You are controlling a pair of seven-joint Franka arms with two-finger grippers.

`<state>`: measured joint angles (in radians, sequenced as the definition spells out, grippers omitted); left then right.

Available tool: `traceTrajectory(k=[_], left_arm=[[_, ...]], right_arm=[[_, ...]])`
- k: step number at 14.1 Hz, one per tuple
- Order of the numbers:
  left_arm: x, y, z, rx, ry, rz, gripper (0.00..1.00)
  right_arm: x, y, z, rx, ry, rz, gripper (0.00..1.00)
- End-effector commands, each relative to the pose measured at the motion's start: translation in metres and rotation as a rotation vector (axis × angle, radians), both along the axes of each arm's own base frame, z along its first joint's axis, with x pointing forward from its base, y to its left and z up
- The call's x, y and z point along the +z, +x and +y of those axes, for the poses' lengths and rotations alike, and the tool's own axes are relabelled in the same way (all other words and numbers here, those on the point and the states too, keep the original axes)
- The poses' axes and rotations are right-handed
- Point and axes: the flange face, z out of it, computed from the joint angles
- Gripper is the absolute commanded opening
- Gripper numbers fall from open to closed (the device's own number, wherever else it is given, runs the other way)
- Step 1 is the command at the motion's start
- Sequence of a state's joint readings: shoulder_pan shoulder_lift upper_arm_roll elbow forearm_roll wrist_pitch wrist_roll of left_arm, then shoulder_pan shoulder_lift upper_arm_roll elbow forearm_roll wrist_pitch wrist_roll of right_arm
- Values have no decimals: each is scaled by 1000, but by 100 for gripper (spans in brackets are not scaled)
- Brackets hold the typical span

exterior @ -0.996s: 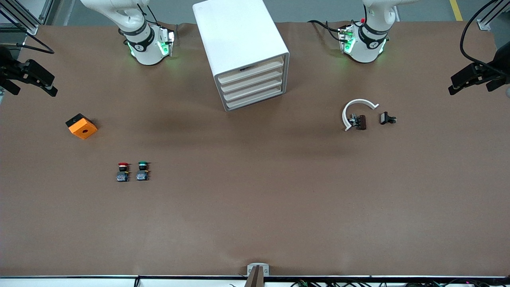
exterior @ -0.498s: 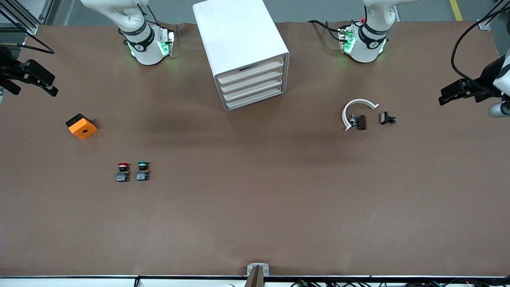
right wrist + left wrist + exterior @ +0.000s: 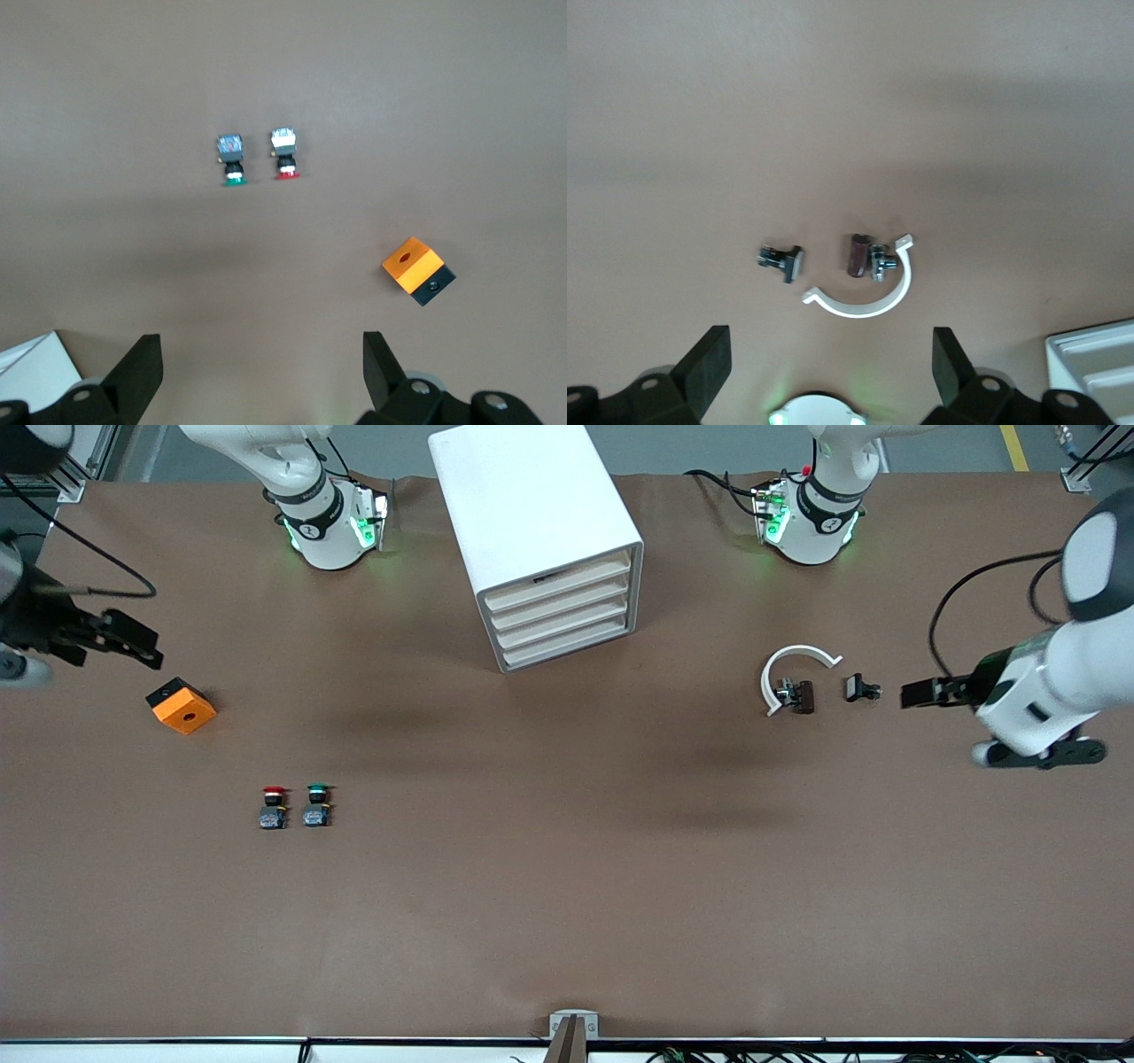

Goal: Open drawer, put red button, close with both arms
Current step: 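Reach the right gripper to the red button while the left gripper approaches the cabinet, then grasp the red button with the right gripper while the left gripper reaches the drawer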

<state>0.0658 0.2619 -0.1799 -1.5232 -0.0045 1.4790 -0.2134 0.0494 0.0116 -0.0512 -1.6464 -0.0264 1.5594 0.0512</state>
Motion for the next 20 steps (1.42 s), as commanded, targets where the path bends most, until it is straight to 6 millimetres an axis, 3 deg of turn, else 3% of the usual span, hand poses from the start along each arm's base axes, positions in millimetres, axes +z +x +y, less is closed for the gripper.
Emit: traceTrajectory(k=[1,4,7,13,17,20], left_arm=[[-43,8,-60,132,62,66,100],[-101,1,-131,290,180,134,100],[-139,-15,-190,409,293,166,100],[-195,-30,-251,1077,553,306,100],[-232,-51,-286,1157,592,489,100],[-250,-58,-302,1209,569,680,100]], right_arm=[[-61,30,-9,4,-20,98,100],[-123,59,-7,13,-24,115,100],[-175,80,-18,89,-12,88,100],[-275,92,-26,118,-13,-34,100],[-340,91,-38,84,-9,-82,100],[-362,88,-38,73,-5,-56,100]])
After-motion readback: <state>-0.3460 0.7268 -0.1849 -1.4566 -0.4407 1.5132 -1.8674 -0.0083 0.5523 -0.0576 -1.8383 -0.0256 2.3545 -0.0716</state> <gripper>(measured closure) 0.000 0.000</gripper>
